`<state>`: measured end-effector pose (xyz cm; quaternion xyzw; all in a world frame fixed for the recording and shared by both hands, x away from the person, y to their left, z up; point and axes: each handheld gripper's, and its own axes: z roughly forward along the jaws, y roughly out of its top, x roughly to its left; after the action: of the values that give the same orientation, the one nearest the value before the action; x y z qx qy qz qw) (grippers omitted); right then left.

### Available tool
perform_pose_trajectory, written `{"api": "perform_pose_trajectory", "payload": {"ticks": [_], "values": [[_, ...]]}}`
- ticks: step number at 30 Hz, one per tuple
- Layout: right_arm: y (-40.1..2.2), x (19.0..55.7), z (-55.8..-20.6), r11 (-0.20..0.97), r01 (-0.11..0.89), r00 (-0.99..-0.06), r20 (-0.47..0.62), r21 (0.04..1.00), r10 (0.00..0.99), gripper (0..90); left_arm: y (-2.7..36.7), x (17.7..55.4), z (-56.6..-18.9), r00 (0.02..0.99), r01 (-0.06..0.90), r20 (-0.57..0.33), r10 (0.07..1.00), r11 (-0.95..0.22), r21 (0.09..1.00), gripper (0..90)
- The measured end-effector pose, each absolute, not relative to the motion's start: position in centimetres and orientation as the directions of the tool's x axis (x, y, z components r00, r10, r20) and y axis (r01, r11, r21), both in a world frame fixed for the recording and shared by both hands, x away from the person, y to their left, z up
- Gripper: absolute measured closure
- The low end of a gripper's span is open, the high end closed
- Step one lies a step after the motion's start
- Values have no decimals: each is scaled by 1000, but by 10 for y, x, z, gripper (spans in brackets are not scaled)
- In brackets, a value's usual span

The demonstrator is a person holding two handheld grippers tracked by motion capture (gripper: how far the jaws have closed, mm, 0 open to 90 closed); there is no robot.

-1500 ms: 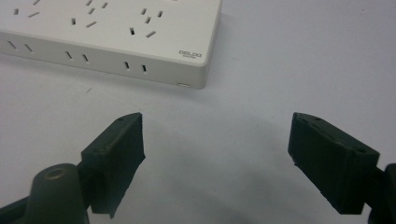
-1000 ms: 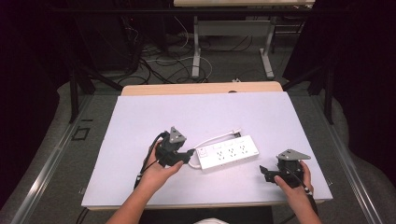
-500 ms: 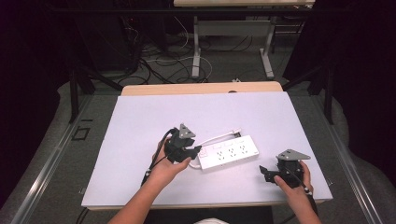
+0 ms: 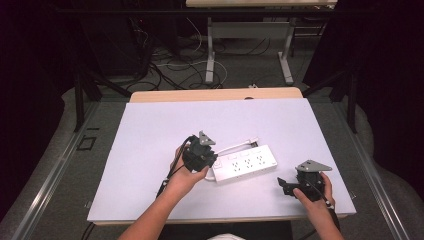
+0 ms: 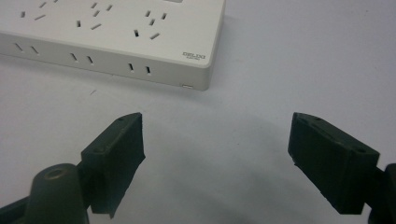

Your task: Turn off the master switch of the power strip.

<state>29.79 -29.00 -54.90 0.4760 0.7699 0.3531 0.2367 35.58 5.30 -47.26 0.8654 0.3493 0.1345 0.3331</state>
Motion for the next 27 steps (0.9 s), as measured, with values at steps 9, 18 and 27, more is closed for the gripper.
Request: {"api": "perform_pose_trajectory", "payload": {"ticks": [9,18,27], "values": [[-290,298,-549,297,569,-433,-28,767,901,179,45,361,-480,721,538,-18,693,-543,645,863],[-290,298,-549,297,569,-435,-26,767,900,179,38,369,-488,727,549,-22,686,-562,619,899],[-291,298,-550,300,570,-437,-28,764,899,179,36,377,-497,717,577,-42,696,-559,596,899]]}}
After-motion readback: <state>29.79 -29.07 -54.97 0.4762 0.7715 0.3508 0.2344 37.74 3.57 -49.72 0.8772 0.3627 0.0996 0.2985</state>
